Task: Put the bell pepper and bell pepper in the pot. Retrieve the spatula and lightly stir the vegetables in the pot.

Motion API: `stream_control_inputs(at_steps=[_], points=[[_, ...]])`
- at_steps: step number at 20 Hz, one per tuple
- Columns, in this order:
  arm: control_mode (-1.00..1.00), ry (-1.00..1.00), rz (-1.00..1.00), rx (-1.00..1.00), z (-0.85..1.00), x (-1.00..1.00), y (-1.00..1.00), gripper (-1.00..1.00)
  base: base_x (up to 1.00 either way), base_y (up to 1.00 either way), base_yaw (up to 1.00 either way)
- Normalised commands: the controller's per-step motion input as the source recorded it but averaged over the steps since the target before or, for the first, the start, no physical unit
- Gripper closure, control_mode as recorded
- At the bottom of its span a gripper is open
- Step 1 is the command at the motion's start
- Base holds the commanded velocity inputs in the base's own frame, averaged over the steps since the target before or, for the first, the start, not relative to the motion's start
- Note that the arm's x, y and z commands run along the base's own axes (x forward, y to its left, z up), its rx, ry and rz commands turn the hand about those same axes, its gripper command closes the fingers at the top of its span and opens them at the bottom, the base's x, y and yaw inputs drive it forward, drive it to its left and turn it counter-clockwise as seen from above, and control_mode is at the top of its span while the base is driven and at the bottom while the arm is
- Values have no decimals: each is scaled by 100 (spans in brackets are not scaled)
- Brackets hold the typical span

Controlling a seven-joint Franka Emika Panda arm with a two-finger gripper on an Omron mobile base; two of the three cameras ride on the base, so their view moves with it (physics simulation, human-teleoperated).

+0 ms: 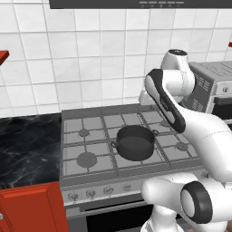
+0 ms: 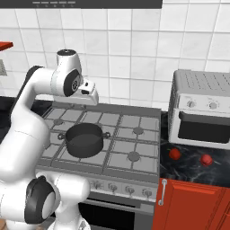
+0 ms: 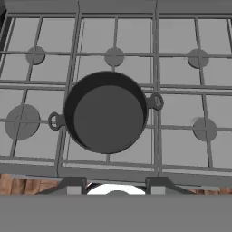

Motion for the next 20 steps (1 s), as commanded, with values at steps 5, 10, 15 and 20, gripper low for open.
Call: stream_control_inputs(at_steps=[5,10,15,20], points=[[-100,0,-1,0,-10,-12,-16,-100,0,0,0],[-100,-1,-10,5,-18,-35,-57,-100,0,0,0],[-100,-8,0,0,-7,-18,-61,-100,0,0,0],[-100,-17,5,0,-12,-23,-73,-100,0,0,0]])
